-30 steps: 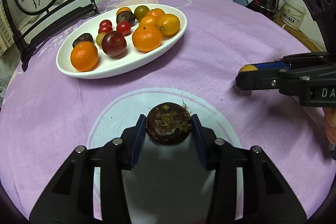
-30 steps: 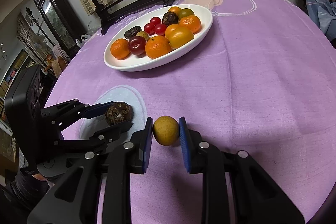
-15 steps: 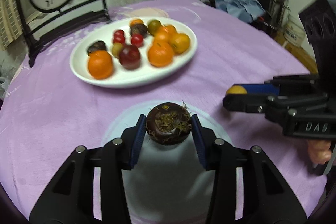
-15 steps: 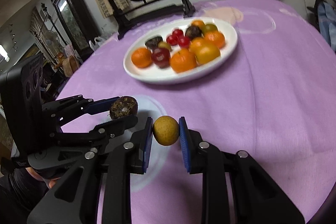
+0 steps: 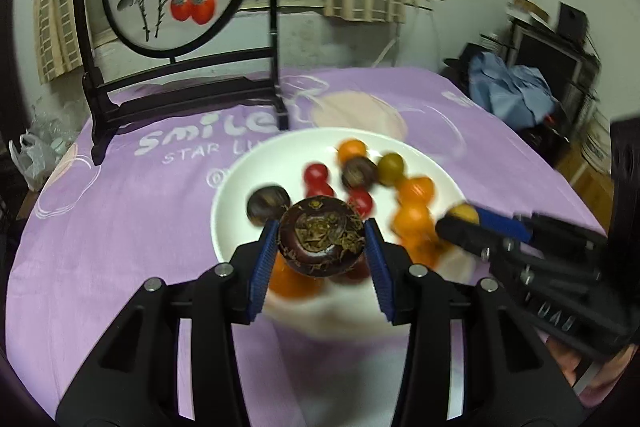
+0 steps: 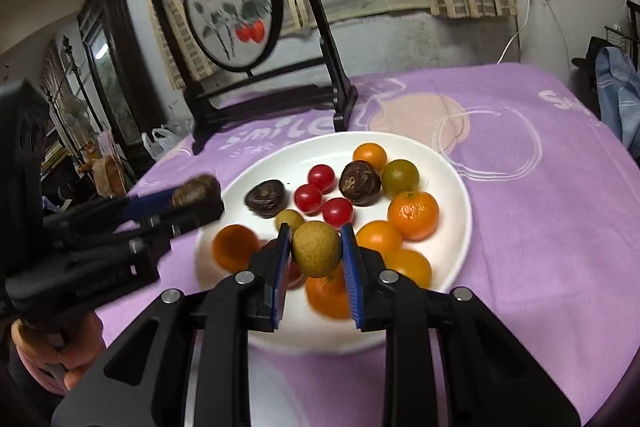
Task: Organize fruits
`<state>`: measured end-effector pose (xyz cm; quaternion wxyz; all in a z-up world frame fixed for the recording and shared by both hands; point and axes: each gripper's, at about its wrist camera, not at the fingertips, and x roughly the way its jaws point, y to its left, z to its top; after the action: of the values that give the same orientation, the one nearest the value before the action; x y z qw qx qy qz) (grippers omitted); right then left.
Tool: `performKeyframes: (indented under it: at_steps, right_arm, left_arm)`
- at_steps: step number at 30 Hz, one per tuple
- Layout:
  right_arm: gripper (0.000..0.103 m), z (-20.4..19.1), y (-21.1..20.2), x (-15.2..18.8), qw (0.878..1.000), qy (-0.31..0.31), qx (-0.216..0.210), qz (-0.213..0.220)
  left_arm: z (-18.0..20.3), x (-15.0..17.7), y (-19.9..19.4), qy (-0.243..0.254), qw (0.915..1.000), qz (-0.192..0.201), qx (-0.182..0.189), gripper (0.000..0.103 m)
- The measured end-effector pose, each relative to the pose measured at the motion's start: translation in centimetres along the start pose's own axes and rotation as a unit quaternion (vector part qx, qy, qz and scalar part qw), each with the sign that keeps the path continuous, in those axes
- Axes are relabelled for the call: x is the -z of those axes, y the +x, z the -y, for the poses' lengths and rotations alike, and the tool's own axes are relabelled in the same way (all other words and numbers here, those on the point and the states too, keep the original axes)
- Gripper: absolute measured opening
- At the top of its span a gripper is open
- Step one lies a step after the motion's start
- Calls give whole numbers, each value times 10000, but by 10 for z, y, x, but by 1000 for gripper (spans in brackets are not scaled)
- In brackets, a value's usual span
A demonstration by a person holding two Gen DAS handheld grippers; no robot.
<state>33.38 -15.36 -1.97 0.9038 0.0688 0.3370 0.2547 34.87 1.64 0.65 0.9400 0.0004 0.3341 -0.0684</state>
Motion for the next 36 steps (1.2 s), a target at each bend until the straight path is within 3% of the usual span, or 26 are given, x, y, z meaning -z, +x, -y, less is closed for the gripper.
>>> performKeyframes:
  at_steps: [12,13,14,15,17,19,24,27,32,36]
  right_arm:
    - [27,4,28,-9,9991,-356,194,-78]
    - [29,4,27,-9,9991,-357,206,-76]
    - [30,4,25,-10,9991,-360,206,-77]
    - [33,4,23,-10,9991,-360,208,-78]
    - [39,3,14,-11,9991,-349,215,-65]
    - [60,3,3,-11,9992,-309,237,32]
    - [65,6,-28,-4,9994,-124,274,142]
    - [102,8,-48,9,9996,69,258,115]
    - [102,1,-82,46,9980,-275,536,166]
    - [102,-6,-91,76,9968,-519,552,-246]
  left_arm:
    - [-23,-17,54,-321,9987,-325,-214,45]
    - [-23,-16,54,-323,9987,-323,-246,46]
    - [-22,-16,53,-310,9986,-309,-291,56]
    - [-22,-16,50,-301,9985,-280,-355,70]
    - [-21,-17,38,-345,9979,-114,-534,82]
    - [-20,-18,26,-334,9979,-43,-557,86]
    - [-18,-10,-8,-464,9972,115,-580,99]
    - [-15,0,-29,-556,9972,89,-499,101]
    - [-4,33,-53,-406,9978,-1,-521,101]
    - [2,66,-70,-215,9973,-21,-697,101]
